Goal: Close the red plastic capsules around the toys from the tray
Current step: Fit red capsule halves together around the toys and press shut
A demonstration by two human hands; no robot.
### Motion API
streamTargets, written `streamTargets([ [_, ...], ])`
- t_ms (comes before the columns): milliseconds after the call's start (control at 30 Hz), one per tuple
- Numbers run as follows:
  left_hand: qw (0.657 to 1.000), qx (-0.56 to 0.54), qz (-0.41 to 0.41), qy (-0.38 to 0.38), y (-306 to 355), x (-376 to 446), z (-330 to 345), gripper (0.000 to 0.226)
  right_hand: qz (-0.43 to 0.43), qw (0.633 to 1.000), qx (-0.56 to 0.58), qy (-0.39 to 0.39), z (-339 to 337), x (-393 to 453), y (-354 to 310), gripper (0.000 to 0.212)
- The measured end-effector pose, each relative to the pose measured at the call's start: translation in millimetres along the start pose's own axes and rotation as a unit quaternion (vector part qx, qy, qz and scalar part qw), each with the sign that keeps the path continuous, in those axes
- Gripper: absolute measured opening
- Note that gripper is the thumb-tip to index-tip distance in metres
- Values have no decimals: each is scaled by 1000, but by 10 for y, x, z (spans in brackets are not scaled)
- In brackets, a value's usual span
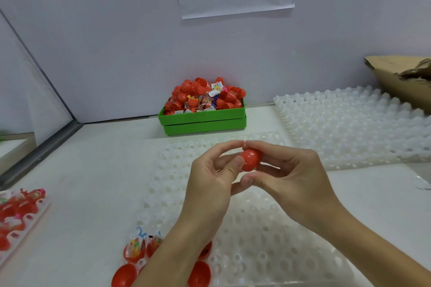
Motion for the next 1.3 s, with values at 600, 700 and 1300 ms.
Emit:
streamTargets([
  [600,996,12,83,-7,36,-39,36,28,-39,996,-51,68,-129,19,4,47],
  [700,995,19,93,-3,31,-44,45,30,-42,996,-39,70,-137,24,-9,46],
  [1300,976,152,157,19,45,-41,7,38,-16,996,-58,73,-124,5,-12,50],
])
Point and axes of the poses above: each hand's wrist, its own x-axis towards the middle knuckle, its own z-axis out of the palm, y = z × x, the point moved 3 cm from there along x, towards the middle knuckle, and after that the axes turned 2 degrees about z, right-handed, at the moved point
